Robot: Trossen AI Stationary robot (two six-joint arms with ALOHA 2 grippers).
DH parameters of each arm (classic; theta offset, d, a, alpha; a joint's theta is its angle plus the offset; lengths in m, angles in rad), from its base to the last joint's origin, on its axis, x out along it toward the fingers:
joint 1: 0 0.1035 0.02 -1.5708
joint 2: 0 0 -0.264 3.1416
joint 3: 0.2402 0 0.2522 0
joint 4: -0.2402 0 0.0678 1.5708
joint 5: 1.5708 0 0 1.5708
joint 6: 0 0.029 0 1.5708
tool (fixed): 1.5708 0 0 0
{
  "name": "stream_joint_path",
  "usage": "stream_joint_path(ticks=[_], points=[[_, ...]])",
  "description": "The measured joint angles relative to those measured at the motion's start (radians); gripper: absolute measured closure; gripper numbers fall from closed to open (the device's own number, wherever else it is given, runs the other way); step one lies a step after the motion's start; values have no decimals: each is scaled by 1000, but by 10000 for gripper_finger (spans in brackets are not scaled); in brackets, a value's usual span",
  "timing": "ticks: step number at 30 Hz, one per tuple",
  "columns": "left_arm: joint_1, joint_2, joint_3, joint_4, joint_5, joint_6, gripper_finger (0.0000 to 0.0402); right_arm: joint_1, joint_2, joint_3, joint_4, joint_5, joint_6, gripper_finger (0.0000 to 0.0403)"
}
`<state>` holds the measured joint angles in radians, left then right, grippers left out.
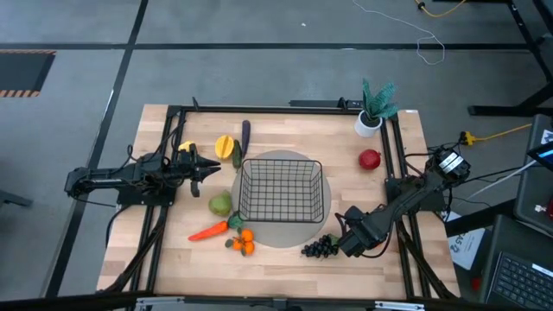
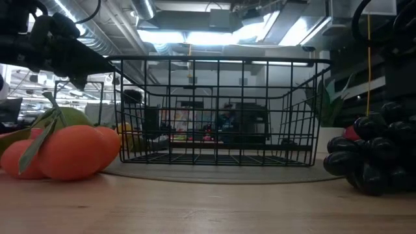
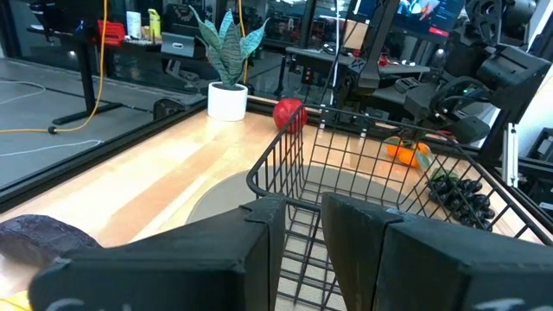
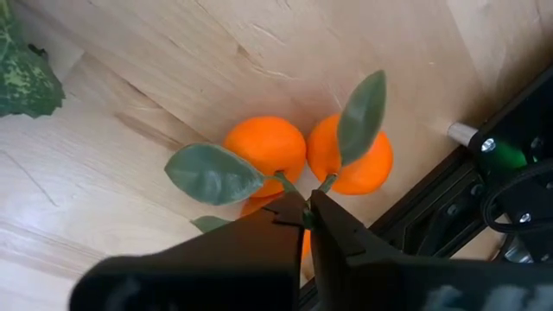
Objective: Build produce basket
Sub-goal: Put the right tangerines into the black wire basket
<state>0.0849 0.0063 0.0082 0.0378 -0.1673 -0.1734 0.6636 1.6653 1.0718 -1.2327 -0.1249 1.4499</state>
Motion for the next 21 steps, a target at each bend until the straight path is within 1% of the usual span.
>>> stream_joint_path(ticks=[5,12,21], points=[[0,0,0,0,0,0,333,-2,0,0,1,0,-64,401],[0,0,0,0,-4,0,333,-17,0,0,-37,-34,-321,402],[0,0,0,0,-4,0,333,-59,0,0,-98,-25,-444,403]])
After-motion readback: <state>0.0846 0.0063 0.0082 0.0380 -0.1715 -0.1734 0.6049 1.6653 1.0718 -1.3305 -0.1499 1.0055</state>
